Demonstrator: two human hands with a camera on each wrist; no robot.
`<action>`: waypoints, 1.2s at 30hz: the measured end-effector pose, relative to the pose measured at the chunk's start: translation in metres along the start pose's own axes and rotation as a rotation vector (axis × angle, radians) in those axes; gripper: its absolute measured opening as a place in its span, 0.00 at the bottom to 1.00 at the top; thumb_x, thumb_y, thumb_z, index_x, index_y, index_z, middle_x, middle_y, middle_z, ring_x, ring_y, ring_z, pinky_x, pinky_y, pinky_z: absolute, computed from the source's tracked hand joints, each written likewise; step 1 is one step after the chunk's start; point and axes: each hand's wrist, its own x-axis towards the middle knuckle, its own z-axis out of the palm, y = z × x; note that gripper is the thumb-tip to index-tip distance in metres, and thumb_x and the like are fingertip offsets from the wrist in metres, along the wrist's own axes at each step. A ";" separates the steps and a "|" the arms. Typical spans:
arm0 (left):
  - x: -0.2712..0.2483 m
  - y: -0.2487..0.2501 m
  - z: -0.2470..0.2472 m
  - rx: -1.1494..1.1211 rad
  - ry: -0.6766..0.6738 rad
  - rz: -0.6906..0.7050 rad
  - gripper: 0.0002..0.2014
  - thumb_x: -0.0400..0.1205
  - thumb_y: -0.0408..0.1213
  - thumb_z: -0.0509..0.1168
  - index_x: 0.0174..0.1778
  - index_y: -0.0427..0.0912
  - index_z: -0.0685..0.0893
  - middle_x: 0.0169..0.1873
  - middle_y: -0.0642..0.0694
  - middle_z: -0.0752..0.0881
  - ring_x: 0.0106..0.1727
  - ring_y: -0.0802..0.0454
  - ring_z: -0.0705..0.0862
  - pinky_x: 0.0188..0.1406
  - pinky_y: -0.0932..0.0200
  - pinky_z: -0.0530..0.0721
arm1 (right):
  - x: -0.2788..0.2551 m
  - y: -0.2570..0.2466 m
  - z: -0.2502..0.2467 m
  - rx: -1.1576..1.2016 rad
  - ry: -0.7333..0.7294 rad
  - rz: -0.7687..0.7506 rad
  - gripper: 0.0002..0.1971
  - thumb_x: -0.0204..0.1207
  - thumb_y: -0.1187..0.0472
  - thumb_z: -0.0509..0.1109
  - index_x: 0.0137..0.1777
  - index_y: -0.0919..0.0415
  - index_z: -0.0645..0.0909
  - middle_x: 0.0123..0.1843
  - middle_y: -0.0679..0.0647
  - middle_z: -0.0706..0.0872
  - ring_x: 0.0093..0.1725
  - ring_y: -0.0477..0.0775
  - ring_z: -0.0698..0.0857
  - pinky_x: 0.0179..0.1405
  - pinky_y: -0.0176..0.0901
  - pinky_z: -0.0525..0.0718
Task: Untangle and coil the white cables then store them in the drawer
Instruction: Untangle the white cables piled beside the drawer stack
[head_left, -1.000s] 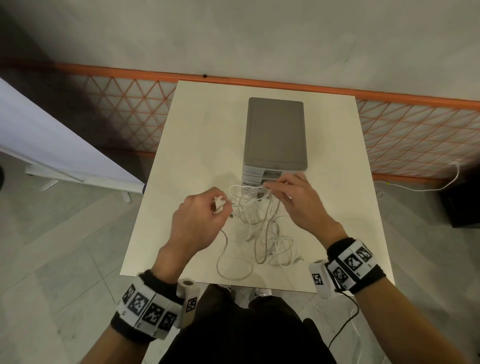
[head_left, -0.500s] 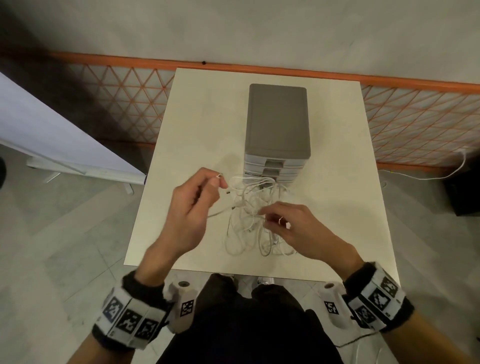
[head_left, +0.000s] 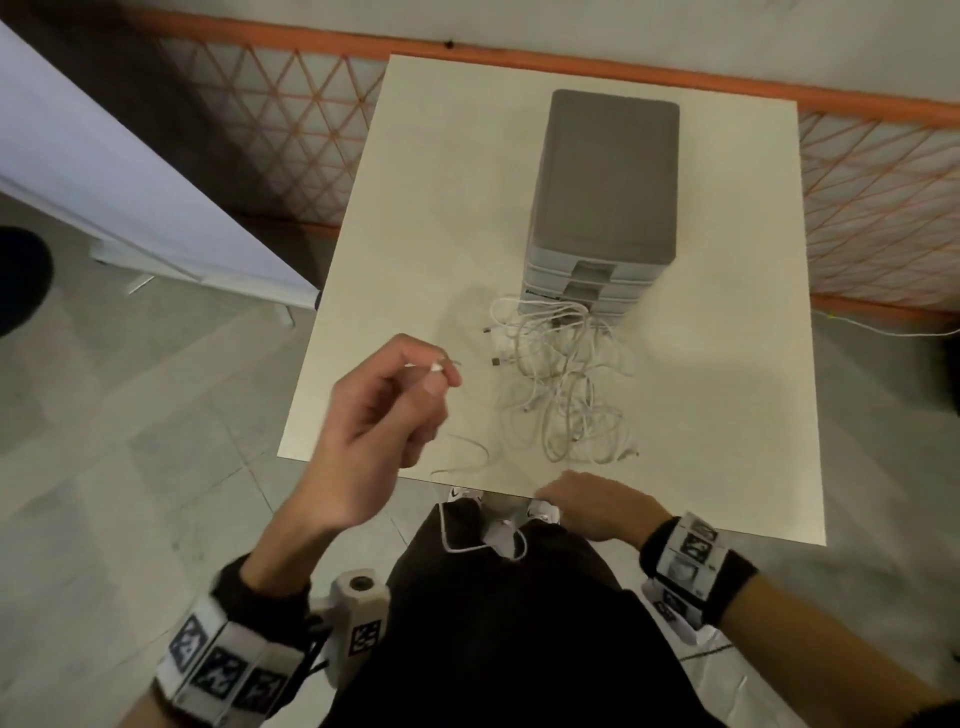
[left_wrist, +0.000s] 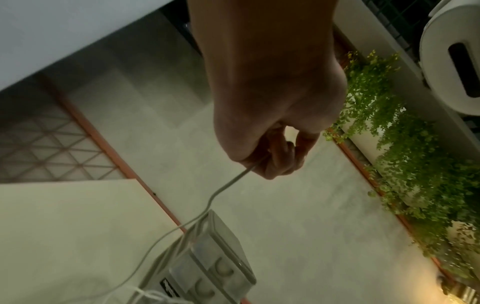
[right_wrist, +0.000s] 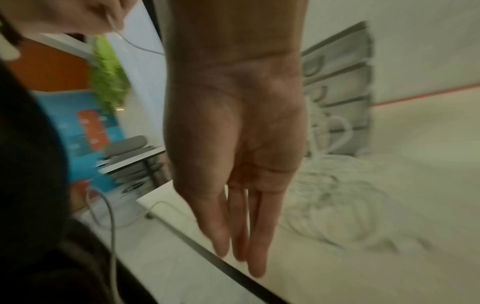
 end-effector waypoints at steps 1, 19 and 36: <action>0.004 -0.004 0.007 0.002 -0.030 -0.006 0.05 0.83 0.38 0.61 0.44 0.47 0.81 0.20 0.49 0.66 0.21 0.59 0.62 0.20 0.69 0.61 | -0.001 0.013 0.003 0.066 0.033 0.071 0.16 0.81 0.66 0.61 0.67 0.60 0.81 0.60 0.61 0.85 0.59 0.61 0.85 0.57 0.52 0.82; 0.060 -0.054 0.086 0.233 -0.269 -0.056 0.14 0.91 0.33 0.54 0.46 0.37 0.83 0.25 0.56 0.72 0.29 0.60 0.69 0.33 0.70 0.69 | -0.027 0.112 0.003 0.348 0.537 0.352 0.05 0.79 0.67 0.70 0.45 0.57 0.79 0.49 0.57 0.86 0.47 0.59 0.84 0.49 0.50 0.82; 0.102 -0.029 0.122 0.101 -0.165 -0.010 0.12 0.93 0.36 0.51 0.50 0.32 0.75 0.31 0.42 0.83 0.28 0.51 0.81 0.30 0.56 0.83 | -0.104 -0.018 -0.158 0.847 1.225 -0.276 0.09 0.75 0.65 0.78 0.52 0.59 0.83 0.40 0.47 0.88 0.38 0.49 0.88 0.38 0.38 0.84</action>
